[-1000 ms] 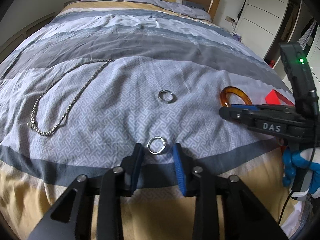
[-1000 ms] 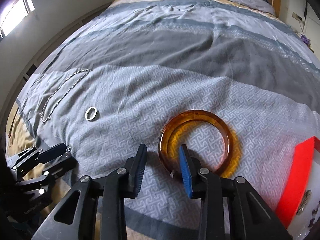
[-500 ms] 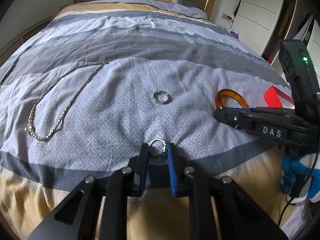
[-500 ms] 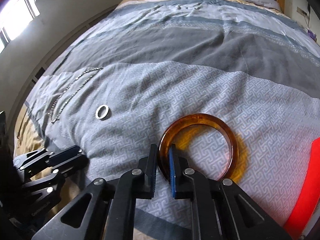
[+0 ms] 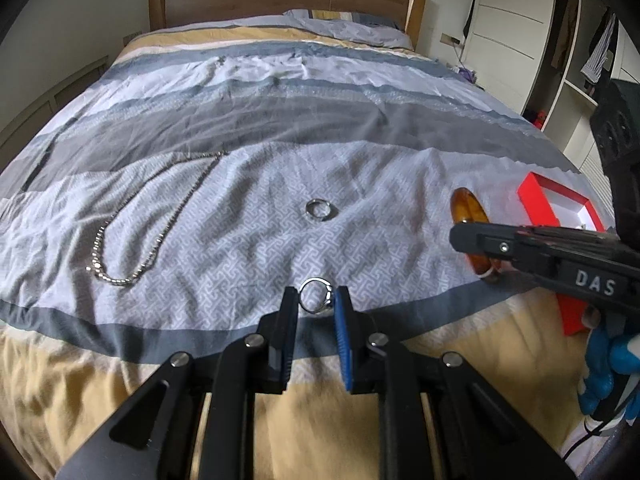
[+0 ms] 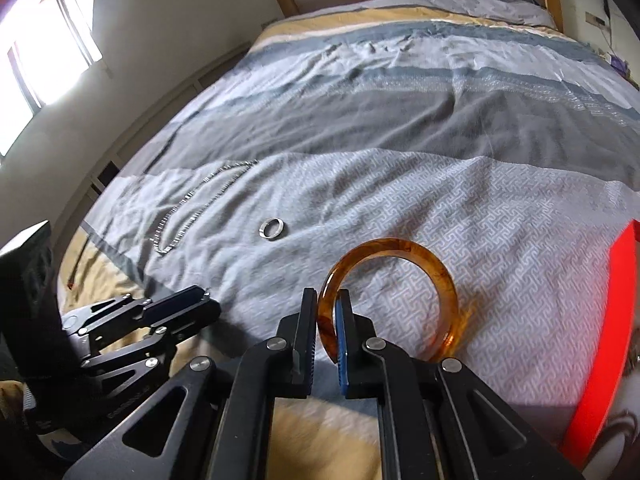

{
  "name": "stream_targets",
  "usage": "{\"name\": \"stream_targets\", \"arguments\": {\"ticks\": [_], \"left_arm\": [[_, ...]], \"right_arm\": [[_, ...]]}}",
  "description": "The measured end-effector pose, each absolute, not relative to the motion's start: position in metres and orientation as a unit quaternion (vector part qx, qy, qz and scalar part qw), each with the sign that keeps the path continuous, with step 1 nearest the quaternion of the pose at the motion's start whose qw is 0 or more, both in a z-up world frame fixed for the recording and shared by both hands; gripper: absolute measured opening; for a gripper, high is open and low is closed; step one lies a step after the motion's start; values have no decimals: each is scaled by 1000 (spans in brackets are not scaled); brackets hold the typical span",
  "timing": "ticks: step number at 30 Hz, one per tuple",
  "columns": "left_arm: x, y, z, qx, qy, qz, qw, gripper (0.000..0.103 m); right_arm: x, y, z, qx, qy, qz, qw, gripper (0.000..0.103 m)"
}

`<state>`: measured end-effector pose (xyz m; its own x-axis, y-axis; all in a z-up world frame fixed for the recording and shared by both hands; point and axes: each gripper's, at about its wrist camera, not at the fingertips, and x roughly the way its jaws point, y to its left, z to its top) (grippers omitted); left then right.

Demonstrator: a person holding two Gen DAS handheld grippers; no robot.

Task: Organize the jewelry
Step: 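Carry the ring and amber bangle into the red box and open both tools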

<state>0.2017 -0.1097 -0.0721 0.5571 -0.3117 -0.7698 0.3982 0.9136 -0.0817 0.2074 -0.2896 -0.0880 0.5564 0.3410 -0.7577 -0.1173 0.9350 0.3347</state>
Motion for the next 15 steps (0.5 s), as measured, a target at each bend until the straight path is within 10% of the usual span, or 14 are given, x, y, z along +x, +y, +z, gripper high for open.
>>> {"name": "stream_targets", "arguments": {"ticks": [15], "left_arm": [[147,-134,-3,74,381,-227,893,17]], "right_arm": [[131,-315,-17,153,390,117,900,9]]}}
